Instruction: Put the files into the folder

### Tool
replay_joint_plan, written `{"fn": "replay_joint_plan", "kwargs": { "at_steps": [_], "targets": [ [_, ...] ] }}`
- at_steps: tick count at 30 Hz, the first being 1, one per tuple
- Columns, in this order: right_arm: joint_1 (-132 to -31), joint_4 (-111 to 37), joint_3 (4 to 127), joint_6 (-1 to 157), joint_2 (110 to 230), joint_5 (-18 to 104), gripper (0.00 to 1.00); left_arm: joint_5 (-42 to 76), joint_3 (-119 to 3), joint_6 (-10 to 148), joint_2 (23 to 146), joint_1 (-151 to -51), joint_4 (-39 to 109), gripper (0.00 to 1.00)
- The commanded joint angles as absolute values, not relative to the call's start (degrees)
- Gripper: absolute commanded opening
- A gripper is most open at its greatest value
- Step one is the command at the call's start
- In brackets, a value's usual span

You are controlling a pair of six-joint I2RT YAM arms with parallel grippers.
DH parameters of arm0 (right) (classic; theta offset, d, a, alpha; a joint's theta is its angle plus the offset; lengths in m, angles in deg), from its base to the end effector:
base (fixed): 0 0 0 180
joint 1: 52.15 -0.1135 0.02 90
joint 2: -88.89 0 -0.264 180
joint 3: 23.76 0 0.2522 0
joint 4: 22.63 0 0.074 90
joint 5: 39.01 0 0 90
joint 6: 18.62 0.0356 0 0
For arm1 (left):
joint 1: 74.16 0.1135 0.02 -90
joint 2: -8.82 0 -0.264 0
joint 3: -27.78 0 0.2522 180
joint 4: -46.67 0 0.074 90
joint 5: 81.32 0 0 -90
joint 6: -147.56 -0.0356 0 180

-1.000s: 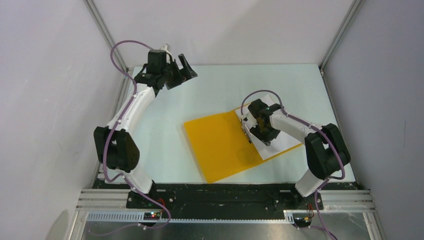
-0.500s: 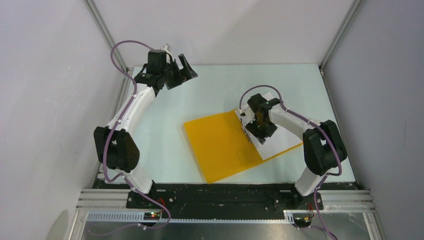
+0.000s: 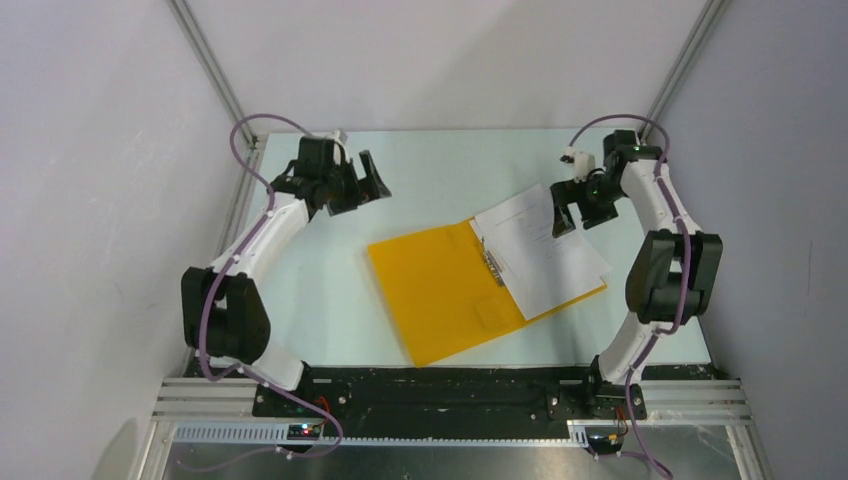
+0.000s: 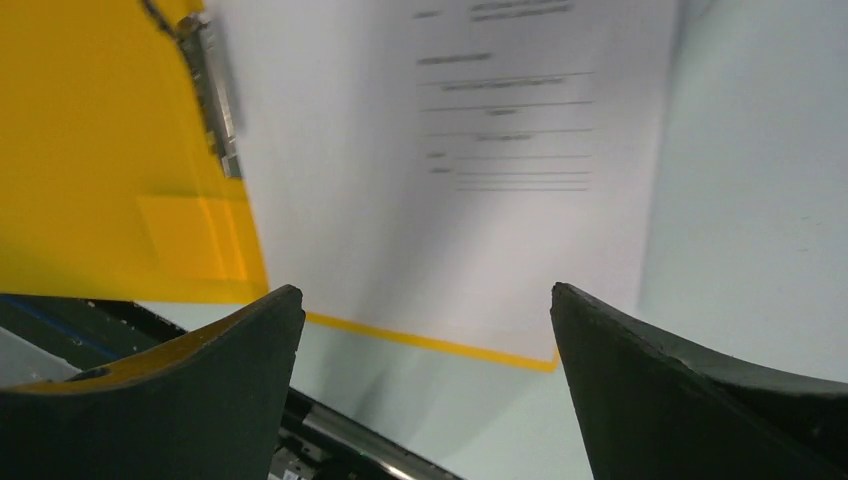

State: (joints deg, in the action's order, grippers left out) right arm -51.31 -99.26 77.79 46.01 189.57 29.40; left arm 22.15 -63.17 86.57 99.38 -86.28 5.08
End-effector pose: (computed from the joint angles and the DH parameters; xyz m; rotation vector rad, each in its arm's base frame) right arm 0.3476 0.0080 0.2729 -0.6561 2.7061 0.4381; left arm 0.3468 -0.0830 0.3077 -0.2203 2.3395 -0.6333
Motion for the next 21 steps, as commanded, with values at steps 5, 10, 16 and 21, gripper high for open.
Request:
{"fn": "replay_joint_plan", "kwargs": {
  "at_steps": [5, 10, 16, 21],
  "targets": [
    [-40.3, -98.9, 89.9, 40.8, 204.3, 20.1, 0.99, 26.7, -48.5, 84.7, 92.8, -77.9, 1.4, 1.0],
    [-37.9, -98.0, 93.2, 39.8, 209.9, 20.3, 0.98, 35.5, -43.3, 83.0, 95.0, -77.3, 3.2, 0.99],
    [-36.7, -98.6, 94.9, 38.1, 214.4, 20.0, 0.97, 39.9, -40.0, 80.1, 95.5, -83.5, 4.2, 0.94],
    [-37.0, -99.5, 94.8, 37.1, 217.2, 19.1, 0.96, 38.2, -40.1, 79.9, 100.6, -85.7, 4.4, 0.88]
  ]
}}
